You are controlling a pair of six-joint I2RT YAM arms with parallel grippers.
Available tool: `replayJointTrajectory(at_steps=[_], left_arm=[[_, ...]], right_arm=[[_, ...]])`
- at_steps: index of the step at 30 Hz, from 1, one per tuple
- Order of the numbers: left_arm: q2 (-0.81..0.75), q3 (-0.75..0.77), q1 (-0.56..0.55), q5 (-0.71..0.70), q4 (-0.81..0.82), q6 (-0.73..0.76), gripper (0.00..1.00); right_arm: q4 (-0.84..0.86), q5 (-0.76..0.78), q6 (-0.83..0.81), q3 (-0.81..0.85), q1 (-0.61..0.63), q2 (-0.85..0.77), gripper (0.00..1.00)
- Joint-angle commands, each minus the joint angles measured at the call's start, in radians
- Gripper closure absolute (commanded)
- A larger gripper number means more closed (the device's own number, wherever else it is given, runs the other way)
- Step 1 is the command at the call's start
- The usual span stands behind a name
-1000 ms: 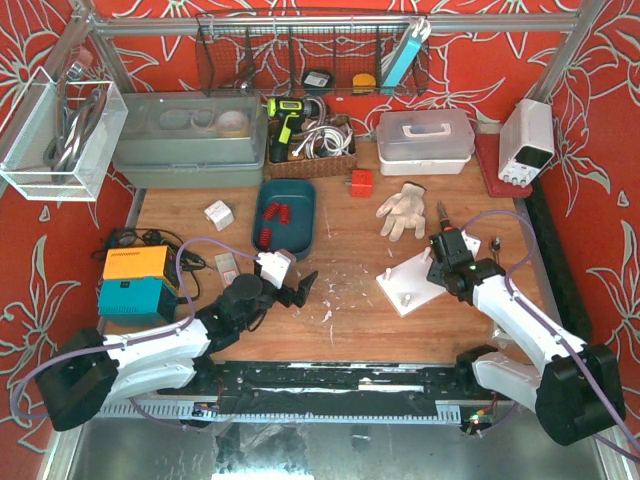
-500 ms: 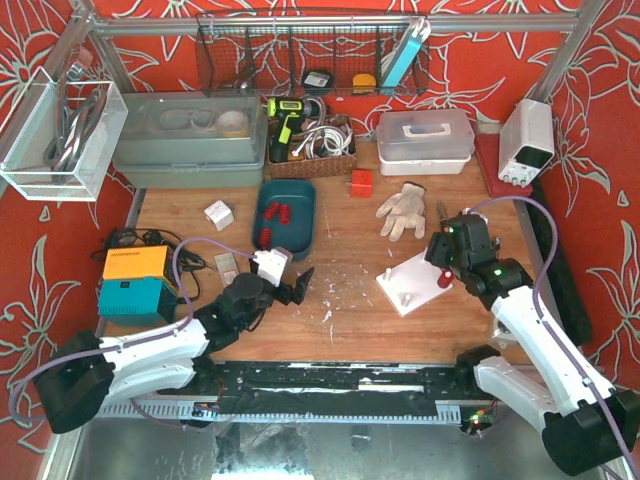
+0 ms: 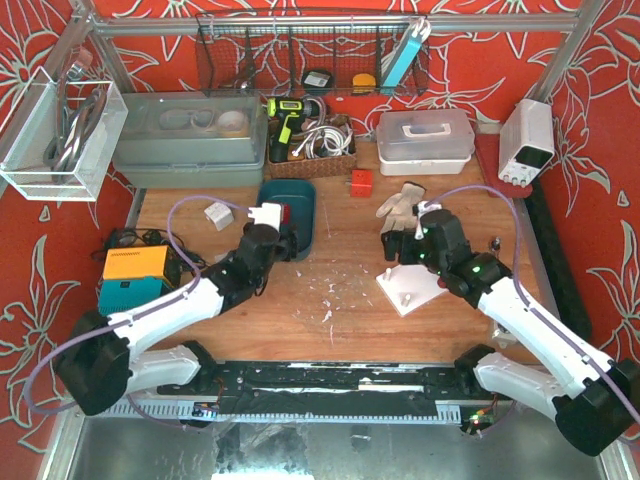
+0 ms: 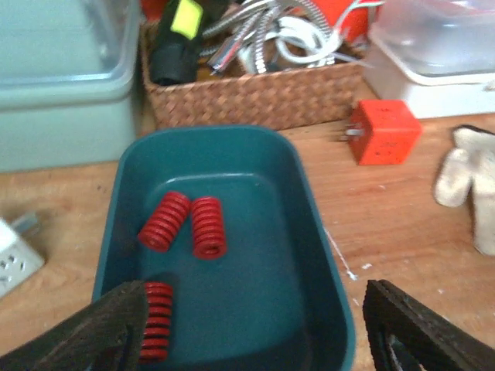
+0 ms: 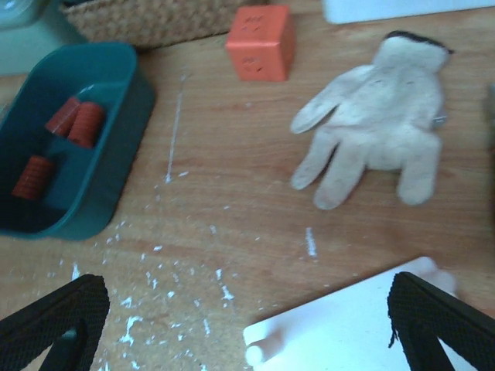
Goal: Install the large spring
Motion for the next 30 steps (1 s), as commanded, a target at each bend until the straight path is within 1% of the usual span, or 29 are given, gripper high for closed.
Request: replayJointTrajectory(at_steps=[1,3,6,7,10,13,18,23,30], left_arm=[[0.087,0.095,0.101,0.064,-0.149,-0.028,0.27],[0.135,0.125,0.136,0.083,-0.182,-0.034,0.39],[0.194,0.143,0.181,0.115,-0.189,-0.024,0.53],[0.216,0.156,0.195,0.124,-0.194,-0.021,0.56],[0.306,0.206,0.227,0.162,-0.223,-0.016,0.60],[0.376,0.240,0.233,0.157,-0.259,-0.015,0.65],[0.438,0.257,0.258,0.153,-0.253,-0.011,0.65],[0.531,0.317,0.284,0.161,-0.302,-0.002,0.65],[0.618,0.379,0.294,0.157,-0.345,-0.008,0.64]], right_arm=[[0.097,0.068,-0.048,-0.053,0.077,0.026,0.01],[0.113,0.074,-0.052,-0.068,0.092,0.038,0.01],[0.136,0.050,-0.056,-0.077,0.094,0.055,0.01],[0.138,0.043,-0.056,-0.077,0.096,0.059,0.01],[0.149,0.039,-0.056,-0.081,0.097,0.064,0.01],[0.151,0.046,-0.059,-0.084,0.100,0.062,0.01],[0.156,0.054,-0.062,-0.091,0.100,0.057,0.01],[0.156,0.060,-0.065,-0.092,0.101,0.057,0.01],[0.157,0.067,-0.068,-0.092,0.101,0.058,0.02]])
